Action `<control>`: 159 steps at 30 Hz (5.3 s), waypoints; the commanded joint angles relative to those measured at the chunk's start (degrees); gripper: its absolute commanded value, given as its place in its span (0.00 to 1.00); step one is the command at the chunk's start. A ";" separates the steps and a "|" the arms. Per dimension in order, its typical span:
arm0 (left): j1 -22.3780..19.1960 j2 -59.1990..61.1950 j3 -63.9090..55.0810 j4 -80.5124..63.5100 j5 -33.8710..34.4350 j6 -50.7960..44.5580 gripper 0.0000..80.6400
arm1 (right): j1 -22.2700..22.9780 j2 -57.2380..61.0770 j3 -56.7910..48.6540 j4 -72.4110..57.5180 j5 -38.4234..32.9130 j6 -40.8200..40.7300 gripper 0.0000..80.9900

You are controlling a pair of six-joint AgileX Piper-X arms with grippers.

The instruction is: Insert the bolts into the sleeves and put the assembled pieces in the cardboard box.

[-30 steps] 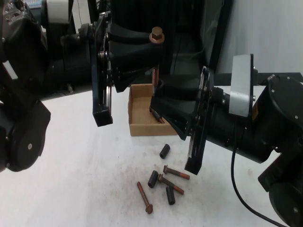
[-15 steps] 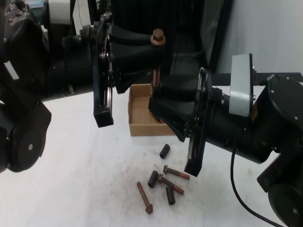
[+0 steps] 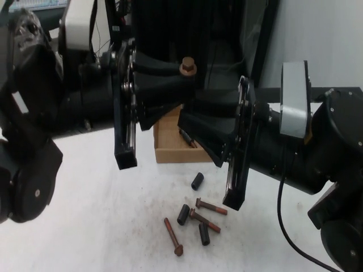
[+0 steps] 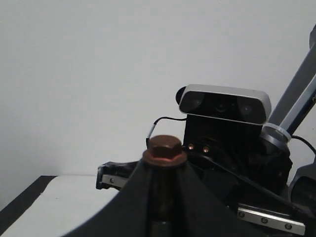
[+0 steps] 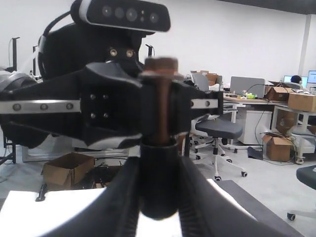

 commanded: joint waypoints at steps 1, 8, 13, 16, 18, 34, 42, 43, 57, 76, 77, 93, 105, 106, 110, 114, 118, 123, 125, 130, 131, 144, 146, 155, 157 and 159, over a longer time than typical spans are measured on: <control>0.01 0.42 1.65 -0.20 -1.67 0.36 0.01 | 0.03 -0.30 -0.50 -2.45 0.01 0.55 0.01; 0.01 0.42 1.71 -0.92 -0.78 0.36 0.07 | 0.03 -0.30 -0.50 -2.45 0.01 0.55 0.01; 0.01 0.42 1.71 -1.08 -0.38 -1.03 0.41 | 0.03 -0.30 -0.50 -0.96 0.01 0.55 0.01; 0.01 0.42 1.71 -1.08 -0.52 -2.33 0.57 | 0.03 -0.30 -0.50 -0.57 0.01 0.55 0.01; 0.01 0.42 1.71 -1.08 -0.52 -2.73 0.59 | 0.03 -0.30 -0.50 -0.57 0.01 0.55 0.01; 5.51 -6.09 1.82 -17.15 -15.02 -11.69 0.22 | -2.22 -0.30 -0.50 13.85 14.54 -3.53 0.01; 10.85 -6.67 4.96 2.99 -15.02 -7.25 0.00 | -6.09 -0.30 -4.06 24.40 19.12 -3.34 0.01; 11.10 -6.67 5.88 6.68 -15.22 -5.45 0.00 | -6.48 -0.30 -5.28 28.55 19.12 -3.34 0.01; 11.17 -6.67 11.25 47.30 -34.51 2.07 0.00 | -10.12 17.71 -31.71 50.13 20.58 -4.34 0.01; 10.99 -6.67 11.25 48.68 -25.05 0.72 0.00 | -10.12 42.13 -58.29 69.58 25.70 -5.09 0.01; 10.99 -6.67 11.25 48.68 -24.65 0.72 0.00 | -10.12 42.39 -58.32 69.59 25.99 -5.09 0.01; 10.99 -6.67 11.25 48.68 -23.62 0.72 0.00 | -10.12 43.49 -58.45 71.49 25.48 -3.15 0.50; 10.99 -11.24 10.99 47.99 -23.86 0.72 0.00 | -10.16 30.00 -58.45 73.97 18.31 0.51 0.14; 10.99 -12.00 10.99 47.99 -23.85 0.72 0.00 | -10.16 28.23 -58.45 75.60 17.38 0.51 0.06; 10.86 -14.98 10.99 46.15 -17.23 -1.79 0.00 | -10.27 22.12 -58.45 84.93 10.36 0.55 0.01; 9.47 -15.50 10.51 43.29 -11.24 -9.62 0.00 | -10.27 17.14 -58.00 97.88 8.32 -1.07 0.01; 5.90 -15.32 8.53 43.44 -16.46 -8.94 0.00 | -10.27 13.91 -58.00 111.96 9.04 -9.27 0.01; 0.80 -13.74 6.08 46.45 -25.79 -4.20 0.00 | -10.27 12.59 -57.08 120.66 11.17 -19.91 0.01; 0.10 -13.33 6.07 48.76 -29.94 -2.13 0.00 | -10.27 12.73 -55.24 119.23 11.91 -21.40 0.01; 0.17 -13.31 6.07 55.74 -42.44 2.61 0.00 | -10.27 14.60 -48.32 113.02 15.22 -24.56 0.00; 0.17 -13.31 6.07 56.39 -43.34 3.39 0.00 | -10.27 15.38 -46.64 111.39 15.24 -25.49 0.00; 0.17 -13.31 6.07 62.31 -42.80 3.40 0.00 | -6.54 27.62 -41.54 103.71 19.99 -39.01 0.16; 0.17 -13.31 6.07 63.68 -42.80 3.40 0.00 | -5.68 27.65 -41.54 100.98 22.59 -39.78 0.30; 0.17 -13.31 6.07 65.58 -42.80 6.29 0.00 | -4.52 27.65 -41.54 95.22 30.04 -45.63 0.43; 0.17 -13.31 6.07 65.58 -42.80 7.51 0.00 | -4.52 27.65 -41.54 96.53 30.02 -47.69 0.43; 0.17 -13.31 6.07 65.58 -43.11 8.14 0.00 | -4.52 27.65 -41.54 97.64 30.02 -49.61 0.43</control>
